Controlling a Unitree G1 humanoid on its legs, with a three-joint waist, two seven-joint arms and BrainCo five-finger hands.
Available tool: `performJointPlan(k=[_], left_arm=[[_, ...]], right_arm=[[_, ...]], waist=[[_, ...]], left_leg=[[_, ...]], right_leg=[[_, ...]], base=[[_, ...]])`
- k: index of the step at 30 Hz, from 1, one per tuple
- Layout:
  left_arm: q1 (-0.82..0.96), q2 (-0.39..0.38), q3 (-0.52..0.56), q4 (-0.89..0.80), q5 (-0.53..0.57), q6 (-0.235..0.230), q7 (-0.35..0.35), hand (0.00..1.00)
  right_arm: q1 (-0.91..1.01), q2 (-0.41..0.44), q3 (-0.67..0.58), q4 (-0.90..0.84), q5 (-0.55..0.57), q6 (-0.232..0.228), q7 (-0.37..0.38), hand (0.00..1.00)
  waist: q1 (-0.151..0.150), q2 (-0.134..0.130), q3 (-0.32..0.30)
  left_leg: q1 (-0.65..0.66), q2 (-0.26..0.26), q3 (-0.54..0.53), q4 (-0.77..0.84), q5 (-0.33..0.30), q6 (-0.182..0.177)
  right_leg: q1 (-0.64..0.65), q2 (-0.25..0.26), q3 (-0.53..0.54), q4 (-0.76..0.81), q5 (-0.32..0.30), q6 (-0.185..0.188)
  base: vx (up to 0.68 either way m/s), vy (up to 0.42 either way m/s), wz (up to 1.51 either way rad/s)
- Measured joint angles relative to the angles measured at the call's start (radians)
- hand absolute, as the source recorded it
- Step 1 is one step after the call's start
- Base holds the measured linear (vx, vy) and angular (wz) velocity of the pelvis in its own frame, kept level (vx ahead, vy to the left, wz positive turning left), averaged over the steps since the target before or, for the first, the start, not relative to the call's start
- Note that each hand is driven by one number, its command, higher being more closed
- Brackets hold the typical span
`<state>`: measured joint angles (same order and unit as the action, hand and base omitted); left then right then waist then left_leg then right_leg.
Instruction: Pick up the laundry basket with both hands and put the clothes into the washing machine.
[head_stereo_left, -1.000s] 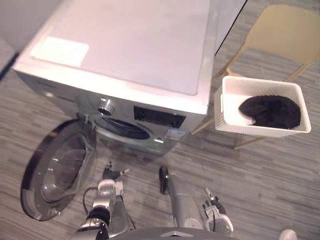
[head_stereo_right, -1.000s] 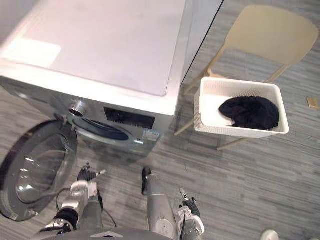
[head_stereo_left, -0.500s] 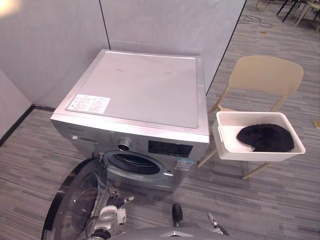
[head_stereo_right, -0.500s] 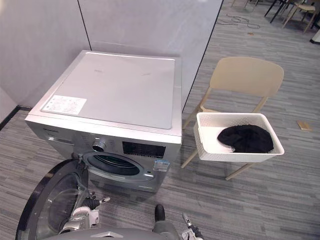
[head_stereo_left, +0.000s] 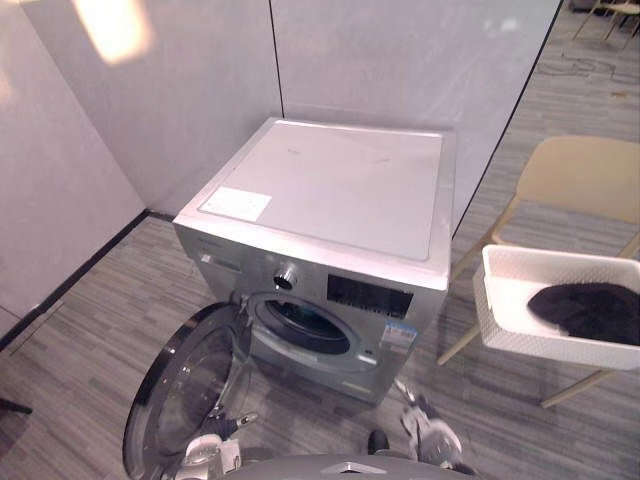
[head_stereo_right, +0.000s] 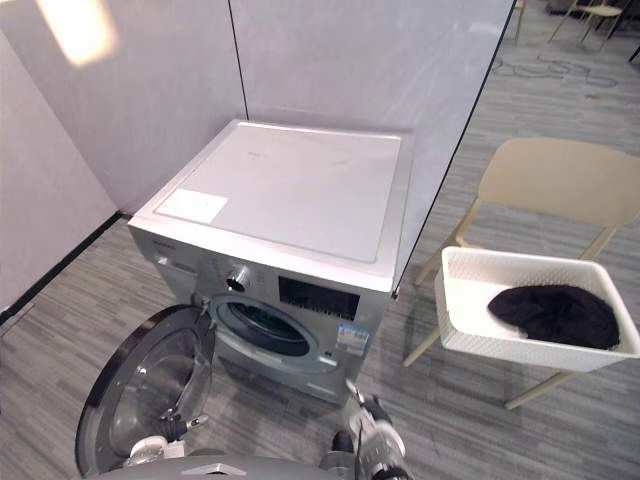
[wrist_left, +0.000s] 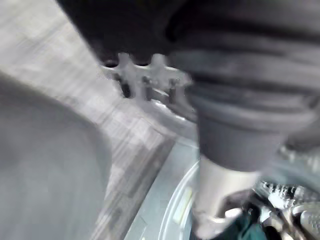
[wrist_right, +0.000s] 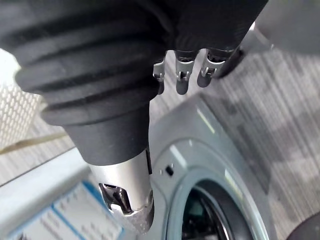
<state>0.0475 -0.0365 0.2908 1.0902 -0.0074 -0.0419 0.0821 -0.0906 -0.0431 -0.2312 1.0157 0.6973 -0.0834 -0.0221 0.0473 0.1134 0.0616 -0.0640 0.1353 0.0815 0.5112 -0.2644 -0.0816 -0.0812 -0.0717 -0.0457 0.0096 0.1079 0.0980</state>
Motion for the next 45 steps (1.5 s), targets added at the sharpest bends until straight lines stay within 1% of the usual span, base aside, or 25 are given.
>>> performJointPlan(k=[1,2,5,9,11,15,16,17,20,21,22,23,25,27,28,30,33,34,35,36,37,39,42,44,45], left_arm=[[0.018,-0.004,0.024,0.003,0.0,0.002,0.0,0.0],[0.031,0.006,0.043,0.003,-0.006,0.003,0.003,0.0],[0.031,0.031,0.058,0.007,-0.009,0.007,0.018,0.0],[-0.009,0.01,-0.064,0.019,-0.009,0.012,0.023,0.0],[-0.047,0.008,-0.145,0.012,-0.009,0.01,0.024,0.0],[-0.136,-0.008,-0.252,-0.029,-0.009,-0.012,0.017,0.0],[-0.147,-0.018,-0.251,-0.028,-0.009,-0.012,0.014,0.0],[-0.153,-0.024,-0.248,-0.032,-0.009,-0.013,0.015,0.0],[-0.129,-0.015,-0.229,-0.015,-0.012,-0.01,0.014,0.0],[-0.109,0.004,-0.229,0.007,-0.013,-0.008,0.011,0.0],[-0.087,0.027,-0.232,0.031,-0.013,-0.006,0.007,0.0],[-0.081,0.057,-0.24,0.06,-0.017,0.0,-0.001,0.0],[-0.082,0.054,-0.242,0.094,-0.017,0.001,-0.01,0.0],[-0.07,0.055,-0.184,0.11,-0.017,0.003,-0.023,0.0],[-0.061,0.05,-0.155,0.116,-0.017,0.007,-0.024,0.0],[-0.048,0.053,-0.13,0.113,-0.029,0.008,-0.025,0.0],[-0.021,0.067,-0.082,0.09,-0.071,0.003,-0.031,0.0],[-0.013,0.068,-0.069,0.071,-0.08,-0.001,-0.031,0.0],[-0.002,0.088,-0.061,0.04,-0.08,-0.012,-0.031,0.0],[-0.002,0.091,-0.057,0.032,-0.079,-0.016,-0.03,0.0],[0.002,0.094,-0.059,0.03,-0.078,-0.022,-0.031,0.0],[-0.001,0.059,-0.102,0.027,-0.078,-0.022,-0.042,0.0],[0.007,0.057,-0.137,0.026,-0.076,-0.022,-0.049,0.0],[0.016,0.041,-0.086,0.021,-0.086,-0.024,-0.06,0.0],[0.016,0.029,-0.043,0.025,-0.088,-0.022,-0.064,0.0]], right_arm=[[0.001,0.011,0.025,-0.055,0.014,-0.002,0.005,0.0],[0.002,0.037,0.023,-0.067,0.021,-0.002,0.011,0.0],[0.012,0.072,0.019,-0.077,0.068,-0.005,0.024,0.0],[0.121,0.052,0.011,-0.096,0.113,-0.008,0.033,0.0],[0.153,0.041,-0.006,-0.108,0.121,-0.011,0.036,0.0],[0.217,0.03,-0.032,-0.09,0.12,-0.012,0.034,0.0],[0.227,0.033,-0.054,-0.081,0.122,-0.007,0.034,0.0],[0.243,0.034,-0.089,-0.07,0.121,-0.001,0.032,0.0],[0.257,0.042,-0.134,-0.053,0.119,0.006,0.031,0.0],[0.264,0.043,-0.155,-0.051,0.115,0.014,0.031,0.0],[0.264,0.05,-0.188,-0.042,0.082,0.015,0.019,0.0],[0.265,0.04,-0.225,0.006,0.06,0.023,0.021,0.0],[0.262,0.003,-0.248,0.045,0.029,0.032,0.024,0.0],[0.237,-0.029,-0.258,0.101,-0.001,0.05,0.027,0.0],[0.233,-0.047,-0.265,0.117,-0.019,0.06,0.031,0.0],[0.247,-0.045,-0.269,0.15,-0.037,0.067,0.034,0.0],[0.276,-0.033,-0.295,0.188,-0.038,0.068,0.035,0.0],[0.285,-0.025,-0.304,0.188,-0.038,0.067,0.035,0.0],[0.294,-0.014,-0.304,0.188,-0.038,0.066,0.035,0.0],[0.296,-0.012,-0.304,0.186,-0.039,0.064,0.035,0.0],[0.297,-0.012,-0.303,0.181,-0.048,0.058,0.035,0.0],[0.277,-0.053,-0.28,0.172,-0.07,0.037,0.036,0.0],[0.259,-0.044,-0.21,0.128,-0.076,0.037,0.04,0.0],[0.245,-0.039,-0.199,0.098,-0.076,0.037,0.041,0.0],[0.235,-0.047,-0.191,0.095,-0.077,0.037,0.043,0.0]], waist=[[-0.003,0.031,-0.011],[-0.001,0.028,-0.017],[-0.014,-0.04,-0.036],[-0.029,-0.061,-0.046],[-0.042,-0.067,-0.031],[-0.073,-0.125,0.012],[-0.073,-0.103,0.017],[-0.079,-0.111,0.016],[-0.079,-0.115,0.018],[-0.079,-0.117,0.019],[-0.078,-0.141,0.014],[-0.079,-0.137,0.015],[-0.071,-0.093,0.002],[-0.053,-0.079,-0.004],[-0.067,-0.059,0.002],[-0.076,-0.069,0.003],[-0.084,-0.074,0.005],[-0.084,-0.081,0.009],[-0.088,-0.1,0.017],[-0.087,-0.108,0.023],[-0.082,-0.104,0.027],[-0.073,-0.062,0.046],[-0.066,-0.027,0.05],[-0.042,-0.002,0.034],[-0.039,0.003,0.039]], left_leg=[[0.022,0.034,0.032,-0.073,-0.081,0.022],[0.021,0.043,0.066,-0.086,-0.081,0.039],[0.05,-0.009,0.1,-0.241,0.01,0.037],[0.109,-0.049,0.111,-0.405,0.086,0.022],[0.126,-0.048,0.117,-0.425,0.106,0.017],[0.175,-0.057,0.104,-0.407,0.109,0.004],[0.171,-0.034,0.11,-0.409,0.118,0.011],[0.171,-0.028,0.099,-0.405,0.125,0.002],[0.163,-0.009,0.085,-0.371,0.127,-0.001],[0.172,0.002,0.086,-0.358,0.129,-0.005],[0.191,0.008,0.088,-0.351,0.128,-0.02],[0.213,0.055,0.083,-0.353,0.119,-0.063],[0.227,0.105,0.084,-0.356,0.126,-0.07],[0.243,0.15,0.123,-0.344,0.141,-0.096],[0.239,0.199,0.135,-0.312,0.149,-0.116],[0.233,0.241,0.127,-0.266,0.187,-0.144],[0.172,0.32,0.08,-0.129,0.257,-0.085],[0.142,0.341,0.078,-0.076,0.292,-0.027],[0.08,0.373,0.079,0.023,0.37,0.106],[0.057,0.382,0.073,0.064,0.382,0.151],[0.027,0.368,0.042,0.14,0.33,0.157],[-0.018,0.165,-0.021,0.251,0.078,0.036],[0.021,0.037,-0.024,0.053,-0.084,0.015],[0.014,-0.003,-0.015,-0.069,-0.082,0.027],[0.011,-0.012,-0.007,-0.103,-0.059,0.038]], right_leg=[[-0.002,0.038,0.008,-0.02,0.021,0.004],[-0.012,0.041,0.02,-0.002,0.039,-0.022],[-0.013,0.03,0.04,-0.006,0.021,-0.049],[-0.039,0.021,0.063,-0.01,0.02,-0.045],[-0.091,0.027,0.075,0.093,-0.024,-0.042],[-0.166,0.005,0.089,0.381,-0.169,-0.008],[-0.167,0.007,0.087,0.386,-0.178,-0.01],[-0.208,-0.017,0.089,0.545,-0.234,-0.059],[-0.213,-0.173,0.112,0.728,-0.277,-0.057],[-0.189,-0.251,0.123,0.699,-0.262,-0.059],[-0.151,-0.312,0.123,0.596,-0.148,-0.089],[-0.084,-0.264,0.123,0.516,-0.176,0.023],[-0.049,-0.209,0.114,0.433,-0.209,0.099],[-0.037,-0.161,0.12,0.349,-0.255,0.154],[-0.027,-0.111,0.121,0.332,-0.253,0.136],[-0.018,-0.07,0.12,0.333,-0.261,0.105],[-0.007,0.009,0.118,0.336,-0.278,0.05],[-0.004,0.028,0.119,0.336,-0.277,0.033],[0.004,0.052,0.117,0.333,-0.269,0.006],[0.01,0.058,0.12,0.328,-0.267,-0.006],[0.014,0.066,0.126,0.323,-0.26,-0.022],[0.011,0.076,0.173,0.305,-0.241,-0.054],[0.0,0.083,0.2,0.237,-0.224,-0.065],[-0.015,0.08,0.254,0.175,-0.184,-0.065],[-0.05,0.097,0.249,0.295,-0.199,-0.051]], base=[[-0.14,0.141,-0.35],[-0.08,0.074,-0.24],[0.0,0.006,-0.06],[0.05,-0.005,-0.12],[0.11,-0.013,-0.32],[0.06,-0.101,0.07],[0.08,-0.103,0.17],[0.12,-0.158,0.26],[0.08,-0.182,0.06],[0.06,-0.439,-0.35],[0.05,-0.561,-0.47],[0.02,-0.515,-0.49],[0.0,-0.315,-0.63],[-0.08,-0.373,-1.16],[-0.12,-0.292,-0.87],[-0.12,-0.245,-0.28],[-0.13,-0.229,-0.2],[-0.21,-0.283,-0.16],[-0.17,-0.233,-0.16],[-0.19,-0.207,-0.21],[-0.14,-0.053,-0.35],[-0.14,0.073,-0.57],[-0.09,0.148,-0.24],[-0.08,0.144,-0.16],[0.0,0.126,-0.24]])
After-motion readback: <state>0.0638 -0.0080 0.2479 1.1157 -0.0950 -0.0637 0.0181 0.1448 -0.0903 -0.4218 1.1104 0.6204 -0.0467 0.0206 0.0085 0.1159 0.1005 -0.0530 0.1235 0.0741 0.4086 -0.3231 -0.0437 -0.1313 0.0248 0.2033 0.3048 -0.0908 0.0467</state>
